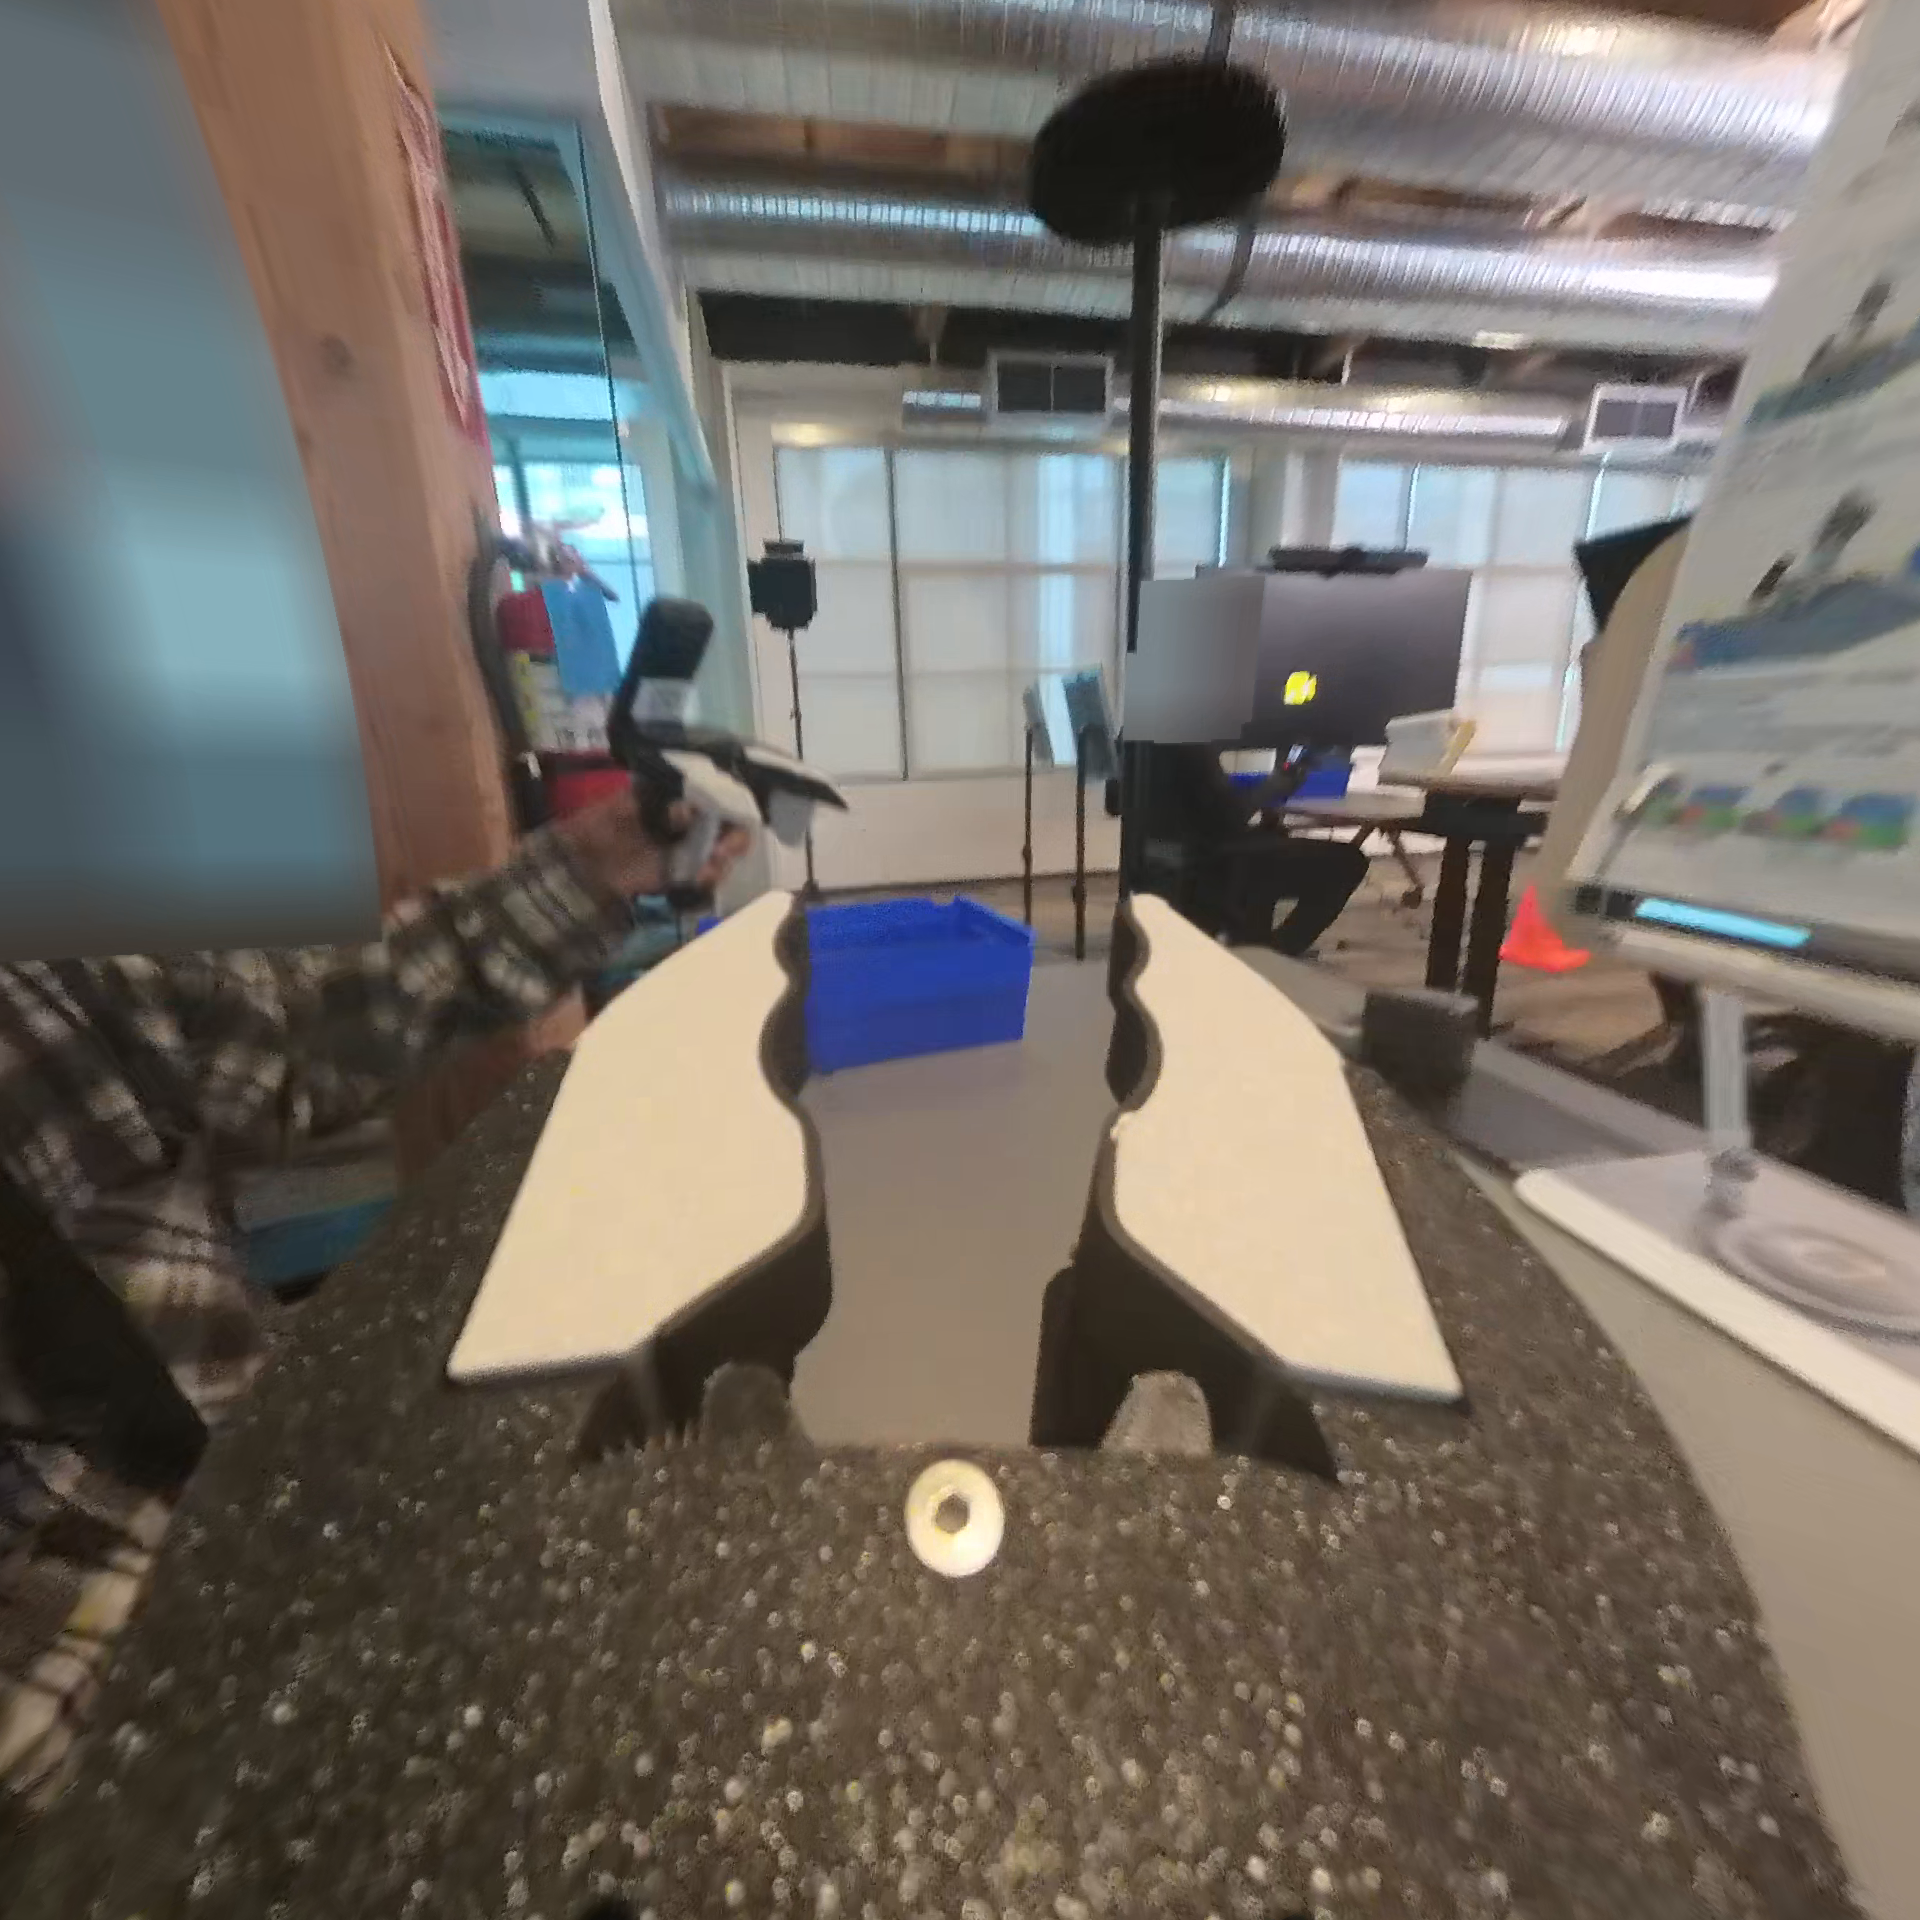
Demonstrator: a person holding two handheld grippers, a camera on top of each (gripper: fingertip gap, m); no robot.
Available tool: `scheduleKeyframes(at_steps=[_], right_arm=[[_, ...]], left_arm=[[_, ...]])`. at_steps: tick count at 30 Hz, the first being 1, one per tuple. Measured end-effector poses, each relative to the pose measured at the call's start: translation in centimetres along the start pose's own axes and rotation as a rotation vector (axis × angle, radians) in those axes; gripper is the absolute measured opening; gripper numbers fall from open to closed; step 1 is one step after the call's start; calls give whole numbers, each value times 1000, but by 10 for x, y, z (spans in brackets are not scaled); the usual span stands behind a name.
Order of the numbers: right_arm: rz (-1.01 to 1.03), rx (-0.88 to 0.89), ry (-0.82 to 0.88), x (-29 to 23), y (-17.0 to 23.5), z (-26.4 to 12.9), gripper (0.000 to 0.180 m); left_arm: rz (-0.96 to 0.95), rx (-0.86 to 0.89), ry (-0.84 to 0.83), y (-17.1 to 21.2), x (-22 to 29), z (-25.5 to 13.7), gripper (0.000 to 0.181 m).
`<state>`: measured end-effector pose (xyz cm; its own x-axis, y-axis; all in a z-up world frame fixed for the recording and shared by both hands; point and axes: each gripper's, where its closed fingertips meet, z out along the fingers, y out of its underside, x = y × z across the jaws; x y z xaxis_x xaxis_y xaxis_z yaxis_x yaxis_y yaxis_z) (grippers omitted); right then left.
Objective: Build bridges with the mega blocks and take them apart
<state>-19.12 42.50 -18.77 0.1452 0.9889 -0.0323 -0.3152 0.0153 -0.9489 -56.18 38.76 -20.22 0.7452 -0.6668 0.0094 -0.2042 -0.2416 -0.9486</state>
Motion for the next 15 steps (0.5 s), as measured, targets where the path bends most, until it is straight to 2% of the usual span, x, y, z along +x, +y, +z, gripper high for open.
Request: scheduleKeyframes(at_steps=[4, 7, 10, 15], right_arm=[[95, -57, -54, 13, 54, 38, 56], [235, -57, -107, 12, 80, 51, 53], [254, -105, -127, 6, 103, 48, 50], [151, -164, -86, 9, 122, 41, 54]], left_arm=[[-94, -159, -255, 37, -89, -94, 70], [-70, -332, -342, 66, -127, -129, 70], [2, -551, -372, 93, -155, -138, 73], [70, -812, -307, 123, -183, -116, 80]])
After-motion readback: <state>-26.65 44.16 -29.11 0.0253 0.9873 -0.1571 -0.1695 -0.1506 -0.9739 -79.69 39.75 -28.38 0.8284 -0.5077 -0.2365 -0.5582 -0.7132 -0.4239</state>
